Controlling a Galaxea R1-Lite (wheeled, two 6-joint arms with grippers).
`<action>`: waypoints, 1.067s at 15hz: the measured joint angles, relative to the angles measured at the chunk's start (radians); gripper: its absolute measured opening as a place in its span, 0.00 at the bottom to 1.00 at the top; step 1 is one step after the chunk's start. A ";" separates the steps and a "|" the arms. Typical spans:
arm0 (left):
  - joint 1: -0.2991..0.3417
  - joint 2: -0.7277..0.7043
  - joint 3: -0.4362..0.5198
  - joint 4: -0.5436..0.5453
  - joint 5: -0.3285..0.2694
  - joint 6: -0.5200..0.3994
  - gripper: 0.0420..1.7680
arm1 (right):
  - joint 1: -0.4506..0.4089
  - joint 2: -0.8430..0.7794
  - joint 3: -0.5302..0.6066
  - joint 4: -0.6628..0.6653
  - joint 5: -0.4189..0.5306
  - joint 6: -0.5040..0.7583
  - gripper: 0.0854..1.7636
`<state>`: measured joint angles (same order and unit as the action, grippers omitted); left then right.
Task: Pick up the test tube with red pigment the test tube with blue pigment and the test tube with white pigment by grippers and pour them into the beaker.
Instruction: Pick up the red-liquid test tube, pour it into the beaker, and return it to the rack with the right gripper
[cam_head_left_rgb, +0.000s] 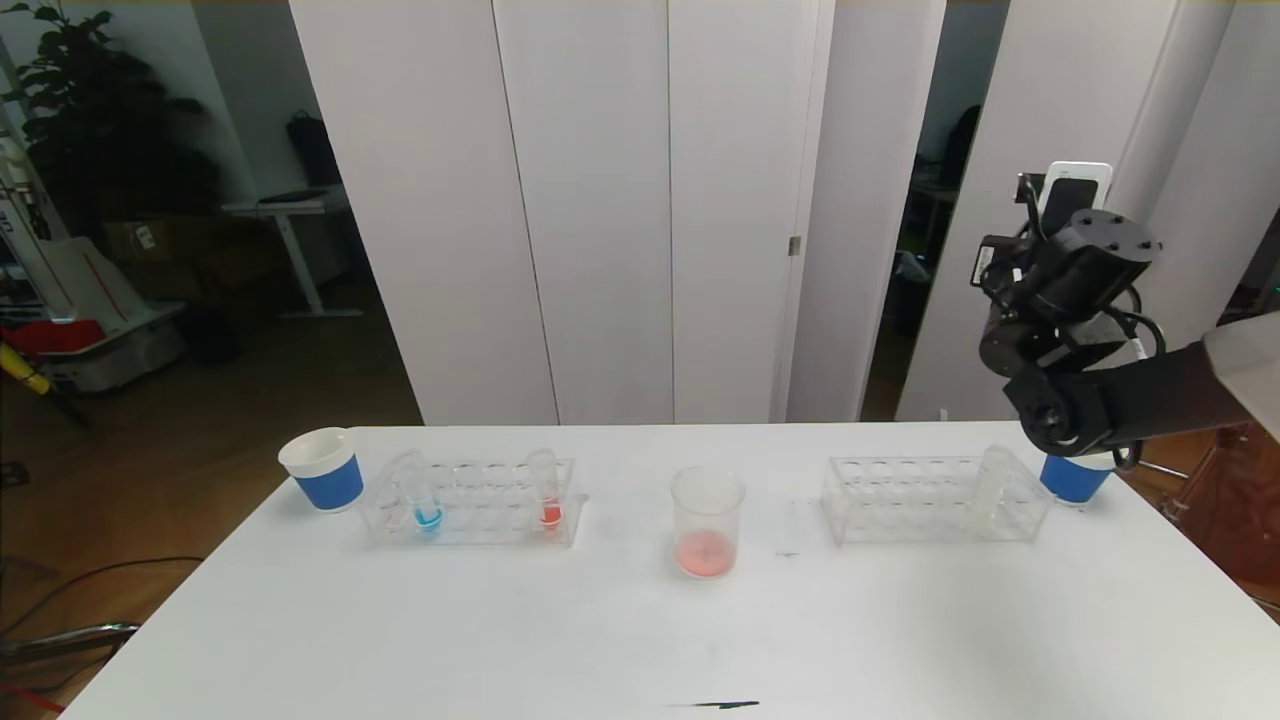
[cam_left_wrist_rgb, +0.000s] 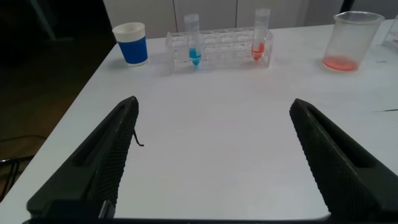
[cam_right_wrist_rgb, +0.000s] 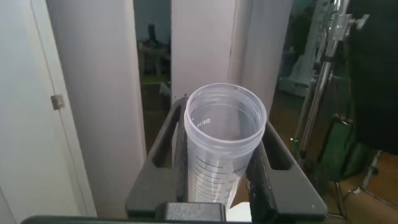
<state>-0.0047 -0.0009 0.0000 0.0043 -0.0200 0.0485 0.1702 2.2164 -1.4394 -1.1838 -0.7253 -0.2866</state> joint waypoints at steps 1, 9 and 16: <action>0.000 0.000 0.000 0.000 0.000 0.000 0.98 | -0.033 -0.011 0.013 -0.011 0.002 0.011 0.30; 0.000 0.000 0.000 0.000 0.000 0.000 0.98 | -0.298 -0.014 0.096 -0.021 0.070 0.180 0.30; 0.000 0.000 0.000 0.000 0.000 0.000 0.98 | -0.315 0.096 0.198 -0.019 0.082 0.306 0.30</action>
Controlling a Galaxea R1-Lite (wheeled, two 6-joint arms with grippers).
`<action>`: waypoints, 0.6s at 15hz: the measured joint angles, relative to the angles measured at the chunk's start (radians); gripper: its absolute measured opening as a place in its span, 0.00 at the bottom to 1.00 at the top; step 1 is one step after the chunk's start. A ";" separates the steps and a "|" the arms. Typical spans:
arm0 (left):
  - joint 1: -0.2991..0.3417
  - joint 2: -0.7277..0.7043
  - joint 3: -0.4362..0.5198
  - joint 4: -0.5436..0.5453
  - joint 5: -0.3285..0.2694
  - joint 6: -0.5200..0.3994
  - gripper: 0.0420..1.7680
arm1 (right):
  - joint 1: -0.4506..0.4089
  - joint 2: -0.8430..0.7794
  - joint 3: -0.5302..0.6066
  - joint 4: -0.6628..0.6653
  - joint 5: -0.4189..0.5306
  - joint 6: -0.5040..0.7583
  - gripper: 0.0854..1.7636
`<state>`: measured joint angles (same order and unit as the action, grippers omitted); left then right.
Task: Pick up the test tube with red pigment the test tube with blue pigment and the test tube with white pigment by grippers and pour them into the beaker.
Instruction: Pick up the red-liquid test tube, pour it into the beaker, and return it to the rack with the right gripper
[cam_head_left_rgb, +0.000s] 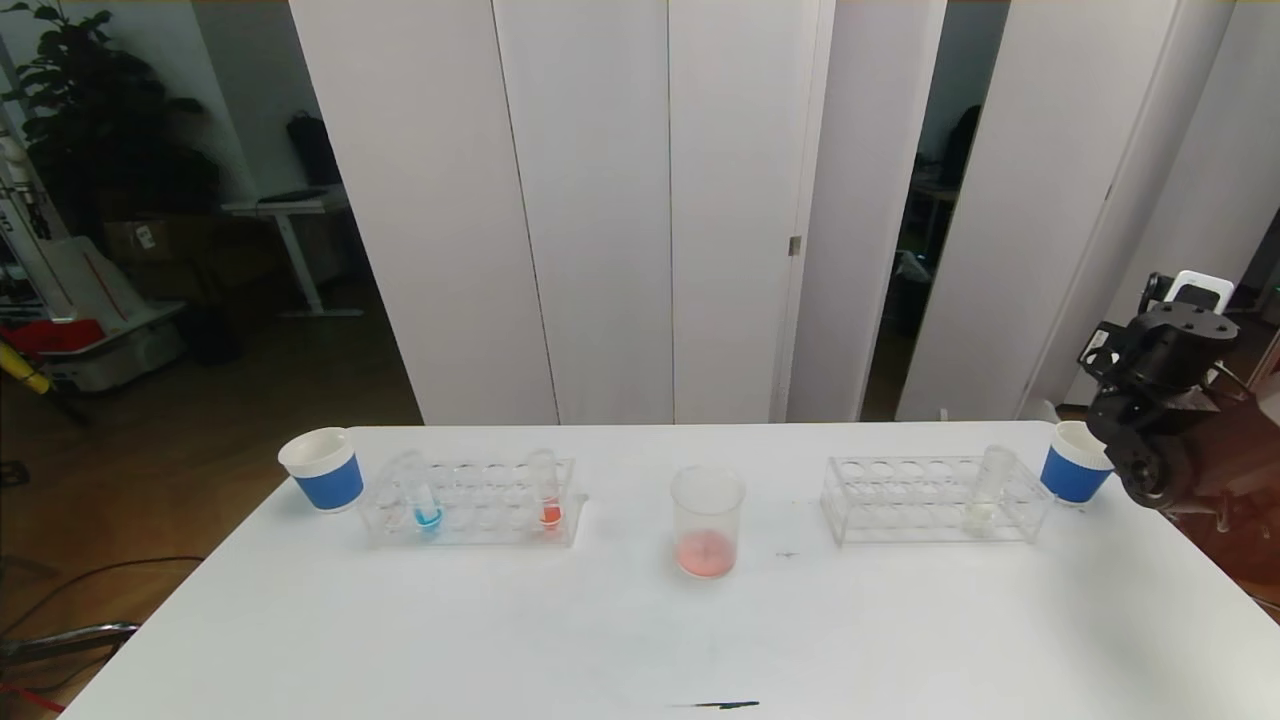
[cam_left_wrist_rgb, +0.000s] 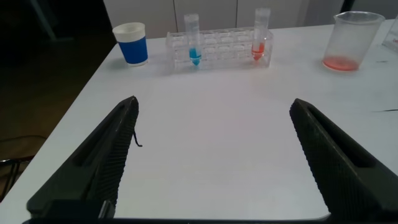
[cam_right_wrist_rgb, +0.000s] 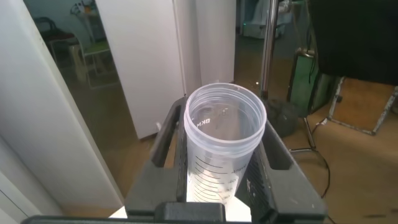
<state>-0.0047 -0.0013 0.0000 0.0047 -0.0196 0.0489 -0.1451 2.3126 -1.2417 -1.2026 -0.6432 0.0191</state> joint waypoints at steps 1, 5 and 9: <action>0.000 0.000 0.000 0.000 0.000 0.000 0.98 | 0.001 0.021 0.003 0.000 0.000 0.010 0.30; 0.000 0.000 0.000 0.000 0.000 0.000 0.98 | -0.004 0.084 0.007 0.000 -0.001 0.019 0.30; 0.000 0.000 0.000 0.000 0.000 0.000 0.98 | -0.010 0.128 0.009 0.004 0.000 0.019 0.30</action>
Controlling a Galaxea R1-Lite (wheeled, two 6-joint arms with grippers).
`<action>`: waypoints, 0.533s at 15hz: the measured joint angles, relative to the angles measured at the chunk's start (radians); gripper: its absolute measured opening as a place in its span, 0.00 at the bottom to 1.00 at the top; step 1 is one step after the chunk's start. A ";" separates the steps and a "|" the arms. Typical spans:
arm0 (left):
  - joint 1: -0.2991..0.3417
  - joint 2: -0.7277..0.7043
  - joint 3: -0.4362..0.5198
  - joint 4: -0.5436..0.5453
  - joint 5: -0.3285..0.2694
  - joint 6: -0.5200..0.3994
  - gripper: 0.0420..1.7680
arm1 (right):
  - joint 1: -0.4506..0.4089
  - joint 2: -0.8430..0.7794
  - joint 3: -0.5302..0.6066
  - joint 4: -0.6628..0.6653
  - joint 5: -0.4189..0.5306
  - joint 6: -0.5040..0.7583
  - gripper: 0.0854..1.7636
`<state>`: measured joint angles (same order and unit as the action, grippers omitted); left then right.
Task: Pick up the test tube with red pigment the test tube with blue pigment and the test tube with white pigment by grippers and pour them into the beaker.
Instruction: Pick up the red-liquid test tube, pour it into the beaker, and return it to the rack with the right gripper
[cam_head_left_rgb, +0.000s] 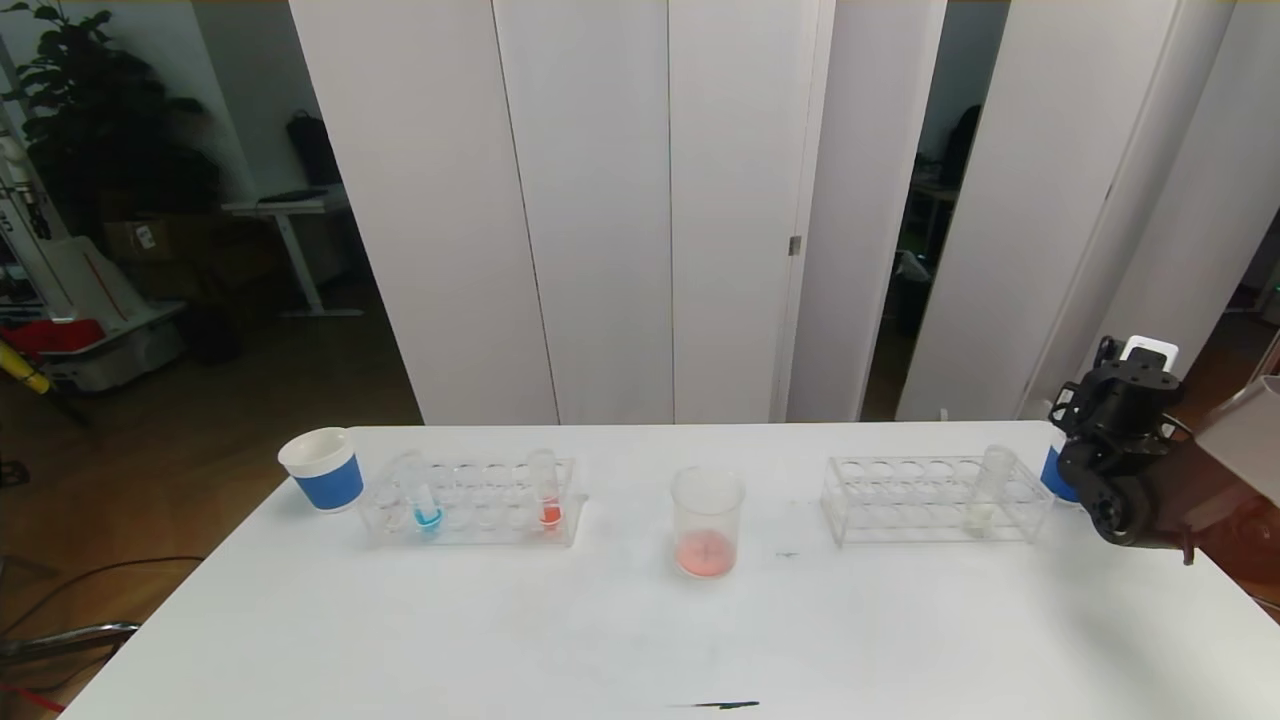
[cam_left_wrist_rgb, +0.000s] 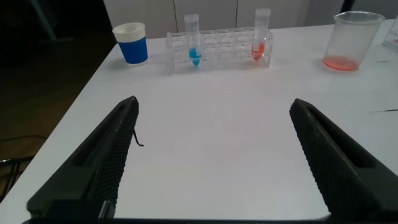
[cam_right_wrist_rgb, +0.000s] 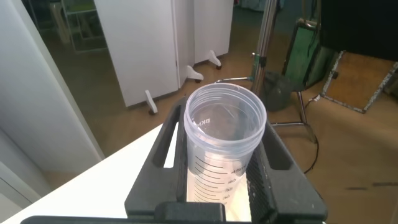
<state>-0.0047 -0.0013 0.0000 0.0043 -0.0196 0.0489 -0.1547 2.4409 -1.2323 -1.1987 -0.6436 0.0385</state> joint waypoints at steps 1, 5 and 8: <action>0.000 0.000 0.000 0.000 0.000 0.000 0.98 | -0.003 0.005 0.000 0.011 0.000 0.003 0.30; 0.000 0.000 0.000 0.000 0.000 0.000 0.98 | -0.014 0.010 0.013 0.050 0.000 0.036 0.30; 0.000 0.000 0.000 0.000 0.000 0.000 0.98 | -0.016 0.009 0.028 0.052 0.000 0.038 0.30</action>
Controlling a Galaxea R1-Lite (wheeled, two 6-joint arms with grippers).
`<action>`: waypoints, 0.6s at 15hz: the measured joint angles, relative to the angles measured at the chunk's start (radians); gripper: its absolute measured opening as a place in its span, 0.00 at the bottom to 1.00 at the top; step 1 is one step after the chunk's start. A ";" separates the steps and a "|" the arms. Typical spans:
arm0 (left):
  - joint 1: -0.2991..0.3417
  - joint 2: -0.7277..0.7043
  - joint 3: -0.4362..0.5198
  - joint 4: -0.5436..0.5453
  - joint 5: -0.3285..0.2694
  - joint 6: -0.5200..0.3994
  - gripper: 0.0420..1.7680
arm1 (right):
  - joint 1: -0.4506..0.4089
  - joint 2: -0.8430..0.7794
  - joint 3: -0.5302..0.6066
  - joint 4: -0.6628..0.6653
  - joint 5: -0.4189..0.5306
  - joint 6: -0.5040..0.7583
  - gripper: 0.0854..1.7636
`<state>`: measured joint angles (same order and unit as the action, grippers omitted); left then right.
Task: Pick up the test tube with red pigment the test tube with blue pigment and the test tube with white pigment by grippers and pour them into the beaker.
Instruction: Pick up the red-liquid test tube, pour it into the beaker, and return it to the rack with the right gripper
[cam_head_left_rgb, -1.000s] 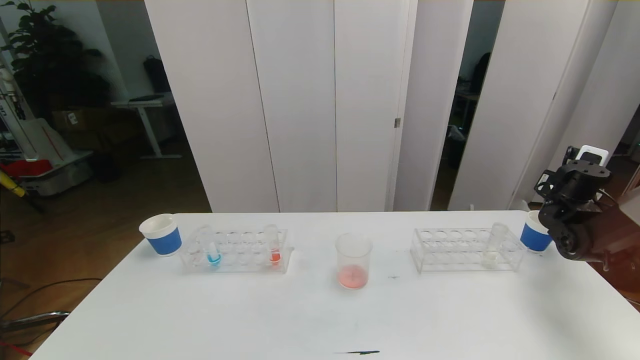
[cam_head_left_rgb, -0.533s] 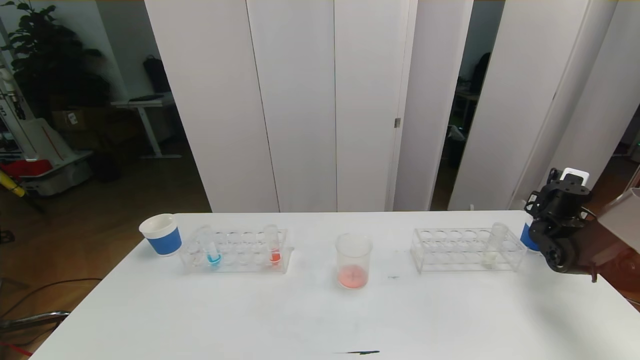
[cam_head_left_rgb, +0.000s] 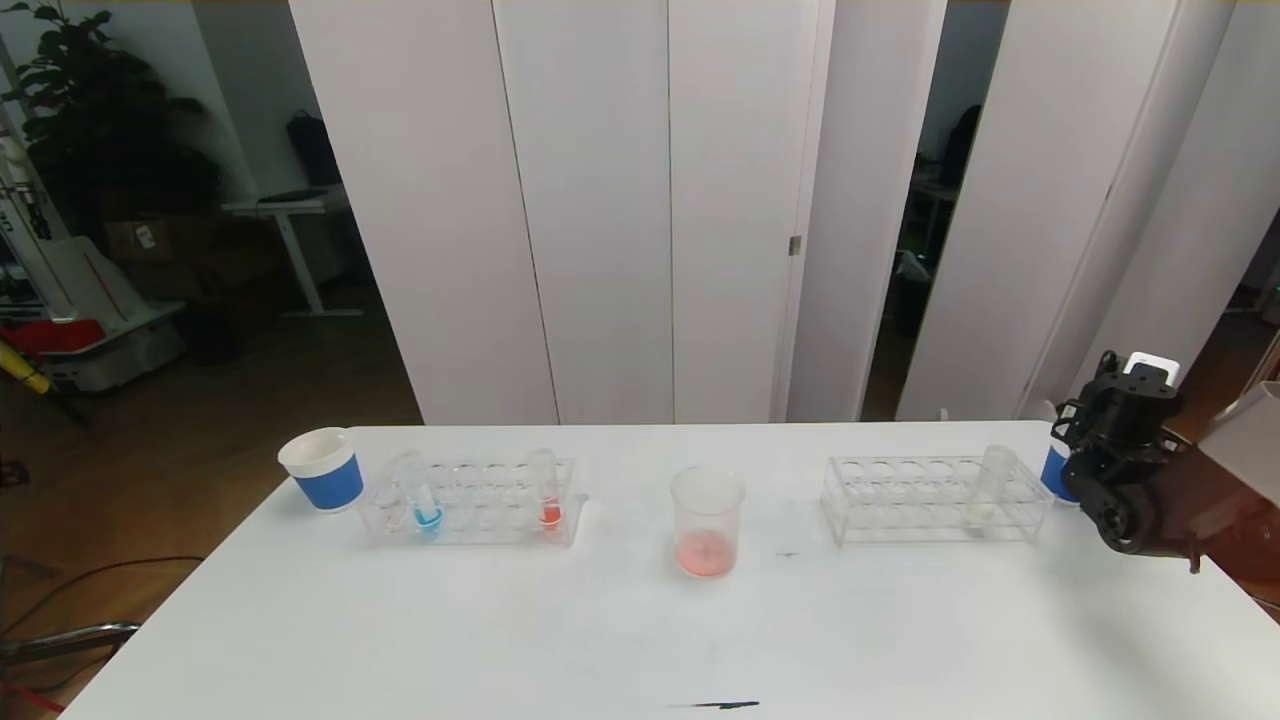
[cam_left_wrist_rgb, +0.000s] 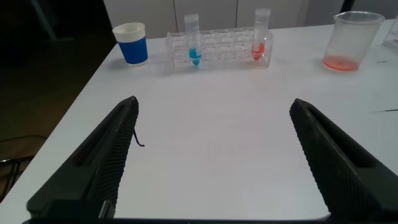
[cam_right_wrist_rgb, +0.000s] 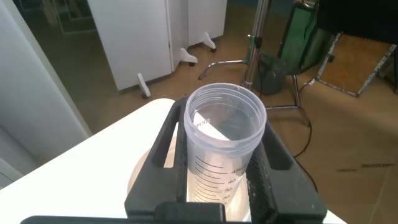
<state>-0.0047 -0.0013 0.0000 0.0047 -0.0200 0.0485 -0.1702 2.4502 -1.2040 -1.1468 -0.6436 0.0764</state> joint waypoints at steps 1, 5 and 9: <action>0.000 0.000 0.000 0.000 0.000 0.000 0.98 | 0.000 0.000 0.001 0.000 0.000 0.000 0.30; 0.000 0.000 0.000 0.000 0.000 0.000 0.98 | 0.000 0.000 0.003 0.001 0.001 0.000 0.51; 0.000 0.000 0.000 0.000 0.000 0.000 0.98 | -0.001 -0.004 0.003 0.001 0.000 -0.001 0.99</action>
<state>-0.0047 -0.0013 0.0000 0.0047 -0.0196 0.0485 -0.1711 2.4457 -1.2013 -1.1460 -0.6432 0.0749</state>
